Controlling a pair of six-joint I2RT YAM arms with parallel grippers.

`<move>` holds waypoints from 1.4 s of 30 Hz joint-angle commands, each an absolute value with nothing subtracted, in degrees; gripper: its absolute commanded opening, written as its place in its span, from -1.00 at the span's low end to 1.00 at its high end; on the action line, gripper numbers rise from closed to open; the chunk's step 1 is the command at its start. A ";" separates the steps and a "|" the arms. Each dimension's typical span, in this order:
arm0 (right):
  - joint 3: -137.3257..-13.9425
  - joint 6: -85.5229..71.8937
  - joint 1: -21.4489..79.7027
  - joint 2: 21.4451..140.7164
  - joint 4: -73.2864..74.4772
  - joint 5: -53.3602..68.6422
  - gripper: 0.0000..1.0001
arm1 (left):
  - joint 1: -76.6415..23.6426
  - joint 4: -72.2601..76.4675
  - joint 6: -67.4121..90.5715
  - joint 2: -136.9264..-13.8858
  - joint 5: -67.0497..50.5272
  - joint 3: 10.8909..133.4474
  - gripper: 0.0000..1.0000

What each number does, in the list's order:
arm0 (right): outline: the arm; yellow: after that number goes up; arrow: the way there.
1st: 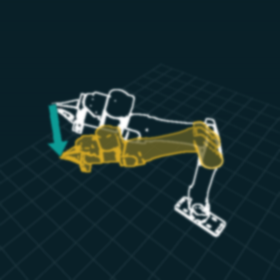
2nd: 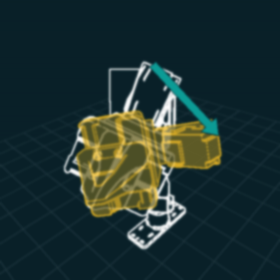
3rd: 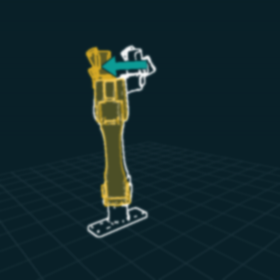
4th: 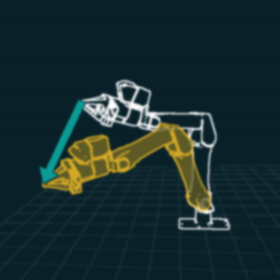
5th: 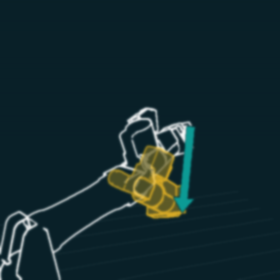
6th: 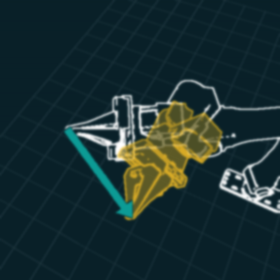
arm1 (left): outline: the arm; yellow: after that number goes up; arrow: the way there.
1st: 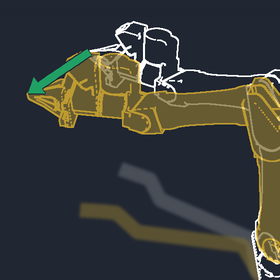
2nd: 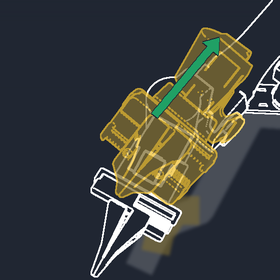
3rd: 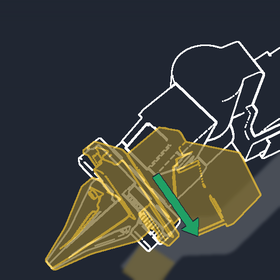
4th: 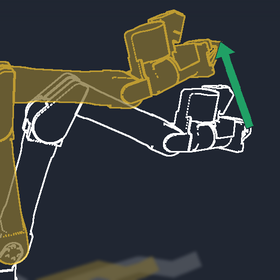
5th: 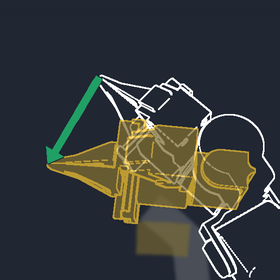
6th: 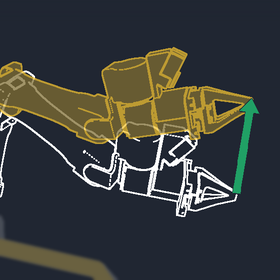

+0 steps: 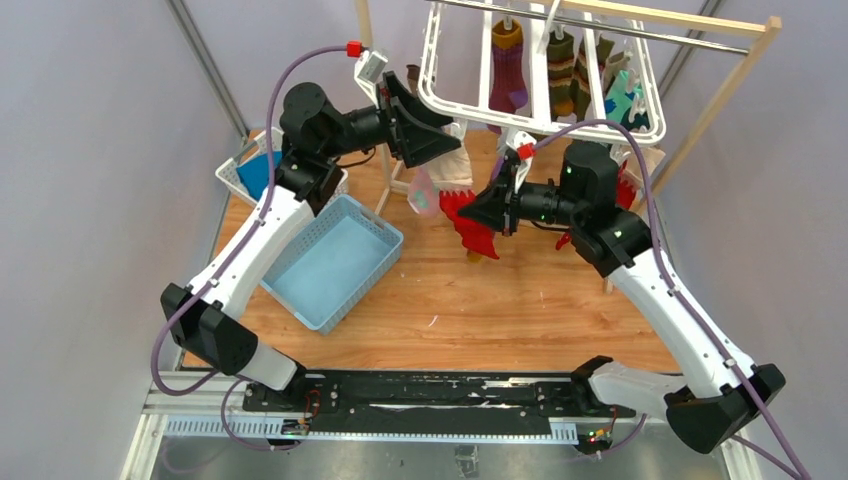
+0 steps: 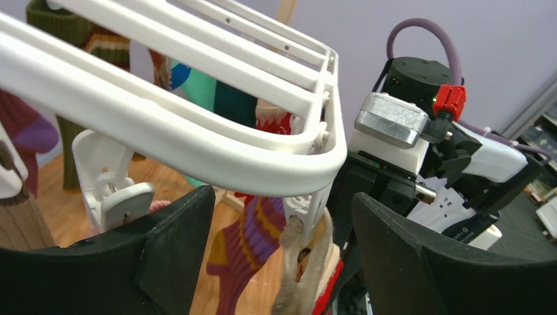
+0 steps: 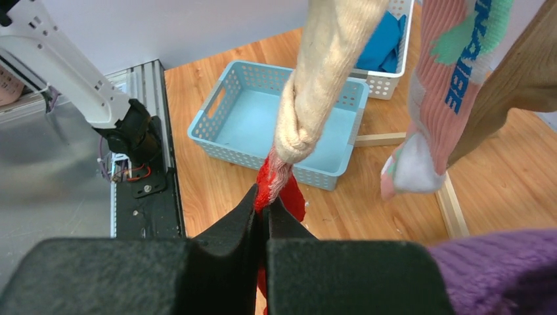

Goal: Remove the socks clipped to the hanger
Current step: Remove the sock from the hanger.

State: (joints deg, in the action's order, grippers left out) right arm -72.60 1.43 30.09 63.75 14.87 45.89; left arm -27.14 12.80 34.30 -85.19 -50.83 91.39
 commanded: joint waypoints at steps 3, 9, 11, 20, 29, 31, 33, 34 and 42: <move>-77.03 -1.33 29.28 66.38 14.50 42.02 -1.00 | -27.51 18.37 35.32 -82.30 -43.92 87.85 0.52; -77.92 -2.50 29.33 68.10 13.73 44.40 -1.00 | -27.61 20.94 37.16 -83.60 -45.96 88.25 0.40; -77.95 -2.41 29.36 68.27 13.73 45.23 -1.00 | -27.60 22.75 37.97 -84.67 -47.68 88.53 0.40; -77.91 -1.37 29.36 68.22 14.23 44.57 -1.00 | -27.53 27.87 42.19 -85.50 -47.35 88.52 0.26; -77.62 -0.60 29.36 67.35 14.63 44.23 -1.00 | -26.99 28.82 42.67 -85.89 -48.82 87.83 -0.24; -77.72 -0.34 29.33 67.26 14.84 44.12 -1.00 | -26.83 28.83 42.67 -85.87 -49.17 87.55 -0.30; -77.75 -0.26 29.36 67.16 14.94 44.12 -1.00 | -26.49 29.51 43.27 -85.78 -49.93 87.41 -0.30; -77.69 -0.26 29.31 67.08 15.02 44.12 -1.00 | -26.23 30.16 43.77 -85.77 -50.25 87.29 -0.30; -77.39 -0.28 29.31 66.45 15.12 44.52 -1.00 | -24.42 36.66 49.21 -86.61 -54.12 86.79 0.15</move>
State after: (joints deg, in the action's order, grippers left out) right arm -76.29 -0.75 30.09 67.85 14.96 43.59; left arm -25.17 29.58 44.69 -86.02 -50.43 87.46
